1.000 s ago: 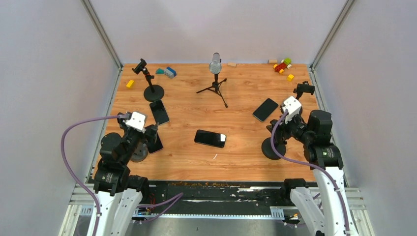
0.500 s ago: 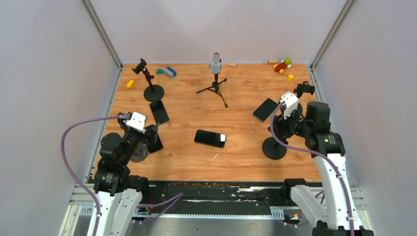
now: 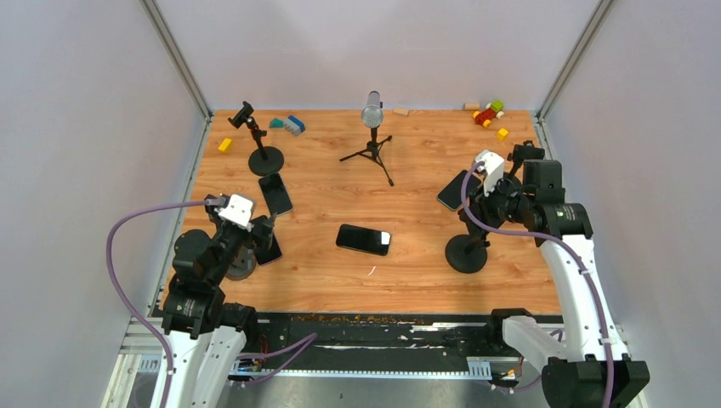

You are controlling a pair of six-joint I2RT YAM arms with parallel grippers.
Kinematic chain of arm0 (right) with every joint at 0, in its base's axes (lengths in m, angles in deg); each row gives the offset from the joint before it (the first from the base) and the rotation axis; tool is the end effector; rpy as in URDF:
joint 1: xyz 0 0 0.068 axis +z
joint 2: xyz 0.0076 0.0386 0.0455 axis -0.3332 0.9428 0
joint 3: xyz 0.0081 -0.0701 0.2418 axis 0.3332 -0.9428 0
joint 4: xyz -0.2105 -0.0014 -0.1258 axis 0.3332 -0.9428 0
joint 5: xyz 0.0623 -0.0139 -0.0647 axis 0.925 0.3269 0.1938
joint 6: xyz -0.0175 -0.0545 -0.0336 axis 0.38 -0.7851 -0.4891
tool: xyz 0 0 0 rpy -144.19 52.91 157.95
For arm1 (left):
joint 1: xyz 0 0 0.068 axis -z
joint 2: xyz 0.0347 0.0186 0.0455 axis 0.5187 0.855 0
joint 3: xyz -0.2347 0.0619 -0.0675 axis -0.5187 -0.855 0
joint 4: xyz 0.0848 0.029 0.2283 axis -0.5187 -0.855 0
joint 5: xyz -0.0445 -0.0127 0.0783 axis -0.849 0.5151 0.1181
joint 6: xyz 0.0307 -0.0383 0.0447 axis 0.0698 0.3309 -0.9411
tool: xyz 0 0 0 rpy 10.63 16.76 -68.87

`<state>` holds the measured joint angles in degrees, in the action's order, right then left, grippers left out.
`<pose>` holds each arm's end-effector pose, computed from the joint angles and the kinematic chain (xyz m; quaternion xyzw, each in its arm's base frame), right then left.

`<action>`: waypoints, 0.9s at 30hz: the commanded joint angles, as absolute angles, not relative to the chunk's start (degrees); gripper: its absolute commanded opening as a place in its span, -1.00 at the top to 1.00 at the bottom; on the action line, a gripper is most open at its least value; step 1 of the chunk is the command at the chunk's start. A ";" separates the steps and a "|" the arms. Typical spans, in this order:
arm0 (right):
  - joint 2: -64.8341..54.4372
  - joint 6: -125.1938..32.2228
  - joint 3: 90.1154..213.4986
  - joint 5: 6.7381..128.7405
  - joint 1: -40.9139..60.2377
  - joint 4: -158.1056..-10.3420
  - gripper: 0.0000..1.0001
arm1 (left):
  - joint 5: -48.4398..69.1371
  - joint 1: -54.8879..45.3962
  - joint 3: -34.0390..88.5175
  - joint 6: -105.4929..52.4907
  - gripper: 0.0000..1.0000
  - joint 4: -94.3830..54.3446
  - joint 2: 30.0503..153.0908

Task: Place the phone on the phone stand
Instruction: Move the phone stand to the center of the board.

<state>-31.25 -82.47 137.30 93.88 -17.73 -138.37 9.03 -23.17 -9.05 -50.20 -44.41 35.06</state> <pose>0.1779 0.0347 0.3076 -0.3374 0.8355 0.1839 0.3927 0.1138 -0.0251 0.3042 0.1845 0.7152 -0.0380 0.6731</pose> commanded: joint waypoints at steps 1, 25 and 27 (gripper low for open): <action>-29.02 -86.24 142.00 102.42 -16.23 -136.62 0.60 | 6.46 -23.69 -9.58 -50.91 -1.00 -44.08 35.28; -9.41 -106.04 154.50 108.98 5.74 -142.06 0.61 | 0.67 -23.69 -8.71 -51.99 -1.00 -45.93 42.15; -8.42 -107.97 155.54 108.64 5.85 -144.01 0.61 | 0.74 -23.69 -8.57 -52.10 -1.00 -45.86 42.67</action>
